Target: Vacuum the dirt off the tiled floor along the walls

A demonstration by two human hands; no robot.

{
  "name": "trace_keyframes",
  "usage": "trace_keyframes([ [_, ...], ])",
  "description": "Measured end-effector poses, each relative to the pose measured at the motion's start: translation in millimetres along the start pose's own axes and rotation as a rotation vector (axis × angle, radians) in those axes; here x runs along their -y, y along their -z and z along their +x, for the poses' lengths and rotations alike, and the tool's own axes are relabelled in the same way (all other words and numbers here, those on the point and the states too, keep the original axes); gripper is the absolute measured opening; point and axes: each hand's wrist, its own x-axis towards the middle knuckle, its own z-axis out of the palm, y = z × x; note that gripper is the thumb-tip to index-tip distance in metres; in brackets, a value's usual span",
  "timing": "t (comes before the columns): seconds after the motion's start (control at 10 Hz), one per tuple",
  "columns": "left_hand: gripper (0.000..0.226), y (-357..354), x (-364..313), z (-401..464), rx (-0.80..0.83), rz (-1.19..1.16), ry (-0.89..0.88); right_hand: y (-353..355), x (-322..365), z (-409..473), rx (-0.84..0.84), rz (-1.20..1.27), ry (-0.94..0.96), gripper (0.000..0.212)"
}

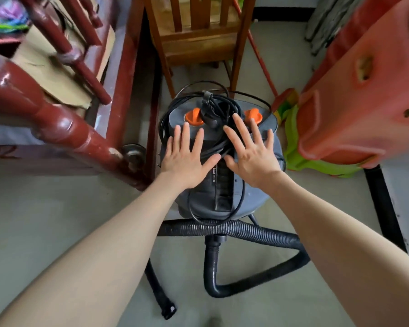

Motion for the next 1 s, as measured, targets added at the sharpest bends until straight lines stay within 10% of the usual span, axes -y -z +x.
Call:
trace_keyframes([
  [0.7,0.087,73,29,168,0.051,0.004,-0.047,36,-52,170,0.094,-0.002,-0.027,0.068],
  [1.0,0.096,82,24,177,0.038,-0.064,-0.012,155,-100,175,-0.255,1.227,0.103,0.046],
])
